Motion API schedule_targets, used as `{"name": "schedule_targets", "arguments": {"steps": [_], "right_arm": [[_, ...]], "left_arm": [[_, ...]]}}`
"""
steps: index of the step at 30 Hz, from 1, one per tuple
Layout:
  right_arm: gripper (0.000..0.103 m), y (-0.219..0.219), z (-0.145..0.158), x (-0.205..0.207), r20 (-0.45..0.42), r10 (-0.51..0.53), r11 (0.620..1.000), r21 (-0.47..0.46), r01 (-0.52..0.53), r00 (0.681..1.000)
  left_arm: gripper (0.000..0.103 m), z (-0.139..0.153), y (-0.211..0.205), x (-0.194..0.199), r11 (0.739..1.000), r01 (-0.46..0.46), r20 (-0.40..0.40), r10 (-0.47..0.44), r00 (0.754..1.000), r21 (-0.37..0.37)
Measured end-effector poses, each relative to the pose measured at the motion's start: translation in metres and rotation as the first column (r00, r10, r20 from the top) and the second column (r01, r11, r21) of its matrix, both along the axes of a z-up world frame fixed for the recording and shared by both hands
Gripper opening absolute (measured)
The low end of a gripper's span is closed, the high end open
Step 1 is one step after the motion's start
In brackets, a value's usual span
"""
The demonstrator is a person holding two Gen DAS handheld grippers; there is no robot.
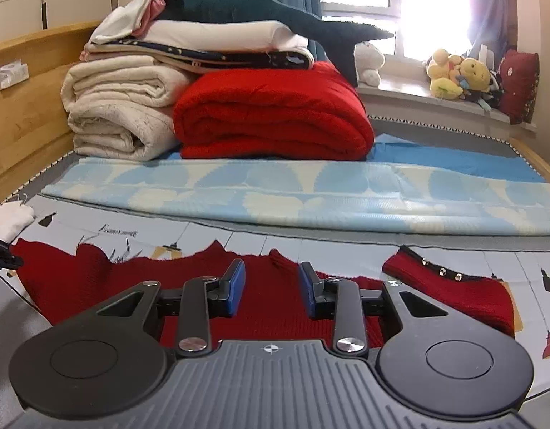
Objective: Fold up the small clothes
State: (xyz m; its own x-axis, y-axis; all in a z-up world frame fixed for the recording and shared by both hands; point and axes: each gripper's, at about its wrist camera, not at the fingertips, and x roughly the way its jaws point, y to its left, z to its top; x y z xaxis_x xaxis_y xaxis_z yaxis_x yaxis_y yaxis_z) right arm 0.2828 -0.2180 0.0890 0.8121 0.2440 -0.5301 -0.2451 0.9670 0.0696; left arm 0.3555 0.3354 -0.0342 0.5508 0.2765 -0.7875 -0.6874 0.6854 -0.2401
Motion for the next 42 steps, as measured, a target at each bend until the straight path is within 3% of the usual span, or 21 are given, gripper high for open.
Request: {"name": "schedule_targets", "arguments": {"steps": [4, 10, 12, 13, 14, 21, 24, 28, 32, 35, 36, 38, 40, 42], "right_arm": [[0.035, 0.001, -0.008, 0.003, -0.020, 0.014, 1.000, -0.025, -0.015, 1.000], [0.035, 0.003, -0.019, 0.008, -0.052, 0.017, 0.998, -0.063, -0.020, 0.998], [0.035, 0.003, -0.022, 0.009, -0.062, 0.016, 0.997, -0.070, -0.020, 0.998], [0.035, 0.003, -0.023, 0.010, -0.066, 0.016, 0.997, -0.074, -0.021, 0.998], [0.035, 0.004, -0.024, 0.011, -0.070, 0.016, 0.997, -0.079, -0.022, 0.997], [0.035, 0.002, -0.024, 0.016, -0.092, 0.006, 0.997, -0.071, -0.013, 0.996], [0.035, 0.000, -0.022, 0.016, -0.100, 0.005, 0.998, -0.066, -0.012, 0.995], [0.035, -0.005, -0.019, 0.016, -0.120, 0.003, 0.999, -0.050, -0.009, 0.993], [0.035, -0.006, -0.015, 0.014, -0.125, 0.012, 0.999, -0.028, -0.015, 0.992], [0.035, -0.007, -0.013, 0.013, -0.121, 0.006, 1.000, -0.023, -0.009, 0.993], [0.035, -0.009, -0.012, 0.013, -0.122, 0.000, 1.000, -0.021, -0.002, 0.993], [0.035, -0.013, -0.010, 0.013, -0.121, -0.016, 1.000, -0.018, 0.014, 0.993], [0.035, -0.018, -0.008, 0.012, -0.118, -0.028, 0.999, -0.021, 0.026, 0.993], [0.035, -0.023, -0.009, 0.013, -0.118, -0.040, 0.999, -0.034, 0.036, 0.992]], "left_arm": [[0.042, -0.022, 0.019, 0.000, 0.998, -0.045, -0.016, 0.044, 0.999, -0.038], [0.046, -0.040, 0.018, 0.007, 0.999, -0.032, -0.028, 0.032, 0.999, -0.013], [0.036, -0.039, 0.013, 0.013, 1.000, -0.009, -0.027, 0.008, 1.000, -0.004], [0.022, -0.038, 0.011, 0.016, 1.000, 0.006, -0.030, -0.006, 1.000, 0.001], [0.018, -0.036, 0.008, 0.019, 1.000, 0.017, -0.034, -0.017, 0.999, 0.014], [0.015, 0.017, -0.017, 0.024, 0.993, 0.061, 0.023, -0.063, 0.998, 0.102], [0.015, 0.044, -0.036, 0.017, 0.993, 0.066, 0.039, -0.070, 0.997, 0.093], [0.015, 0.076, -0.075, 0.011, 0.996, 0.067, 0.001, -0.067, 0.998, 0.055], [0.015, 0.109, -0.127, 0.001, 0.989, 0.144, 0.067, -0.146, 0.987, 0.044], [0.015, 0.112, -0.182, 0.000, 0.960, 0.258, 0.105, -0.269, 0.957, 0.106], [0.015, 0.106, -0.202, 0.003, 0.943, 0.306, 0.088, -0.319, 0.944, 0.129], [0.014, 0.092, -0.236, 0.015, 0.916, 0.391, 0.027, -0.395, 0.918, 0.092], [0.013, 0.081, -0.273, 0.026, 0.866, 0.497, 0.021, -0.498, 0.867, 0.056], [0.013, 0.070, -0.312, 0.032, 0.781, 0.623, -0.003, -0.624, 0.782, 0.047]]}}
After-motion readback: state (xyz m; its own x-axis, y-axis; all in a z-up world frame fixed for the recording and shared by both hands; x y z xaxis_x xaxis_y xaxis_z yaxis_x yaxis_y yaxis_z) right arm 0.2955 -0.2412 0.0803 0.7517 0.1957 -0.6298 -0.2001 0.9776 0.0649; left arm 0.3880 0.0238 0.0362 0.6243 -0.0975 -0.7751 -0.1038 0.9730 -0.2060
